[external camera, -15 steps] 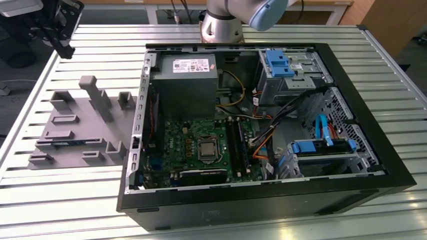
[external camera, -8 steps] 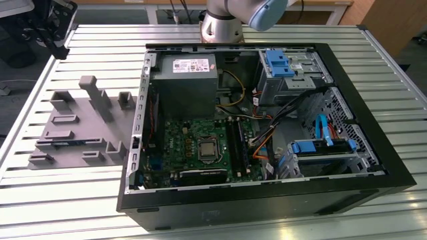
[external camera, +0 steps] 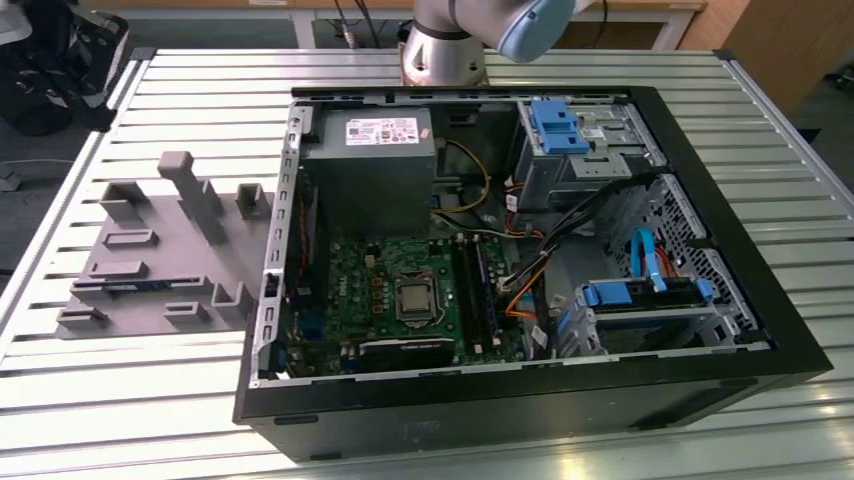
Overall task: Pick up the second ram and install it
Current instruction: 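Reach for the second ram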
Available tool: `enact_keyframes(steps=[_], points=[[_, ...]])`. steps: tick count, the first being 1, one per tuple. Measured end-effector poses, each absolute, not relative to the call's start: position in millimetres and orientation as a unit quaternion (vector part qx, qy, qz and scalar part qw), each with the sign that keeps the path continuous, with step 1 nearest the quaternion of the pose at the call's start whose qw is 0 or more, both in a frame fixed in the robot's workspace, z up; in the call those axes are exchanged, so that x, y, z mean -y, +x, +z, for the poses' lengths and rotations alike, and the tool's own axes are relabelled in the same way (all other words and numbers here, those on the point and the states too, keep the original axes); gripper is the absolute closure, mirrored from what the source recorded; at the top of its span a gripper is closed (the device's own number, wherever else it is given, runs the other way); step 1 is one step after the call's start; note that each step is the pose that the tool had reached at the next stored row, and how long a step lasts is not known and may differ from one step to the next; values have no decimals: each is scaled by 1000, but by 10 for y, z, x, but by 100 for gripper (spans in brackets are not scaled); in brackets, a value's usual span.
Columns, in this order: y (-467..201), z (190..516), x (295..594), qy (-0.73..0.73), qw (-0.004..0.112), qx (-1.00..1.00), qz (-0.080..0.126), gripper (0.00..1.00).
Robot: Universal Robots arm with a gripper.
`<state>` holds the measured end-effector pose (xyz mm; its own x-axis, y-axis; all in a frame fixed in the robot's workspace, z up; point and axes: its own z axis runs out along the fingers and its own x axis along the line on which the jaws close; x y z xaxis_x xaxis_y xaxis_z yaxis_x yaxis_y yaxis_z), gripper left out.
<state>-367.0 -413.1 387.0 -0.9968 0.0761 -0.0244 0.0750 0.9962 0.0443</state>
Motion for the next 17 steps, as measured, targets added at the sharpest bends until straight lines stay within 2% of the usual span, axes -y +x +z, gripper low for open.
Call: enact_keyframes(steps=[10, 17], points=[[-3902, 3814, 4353, 38, 13, -999, 22, 89], [-3944, 3810, 4360, 38, 13, -999, 22, 89]])
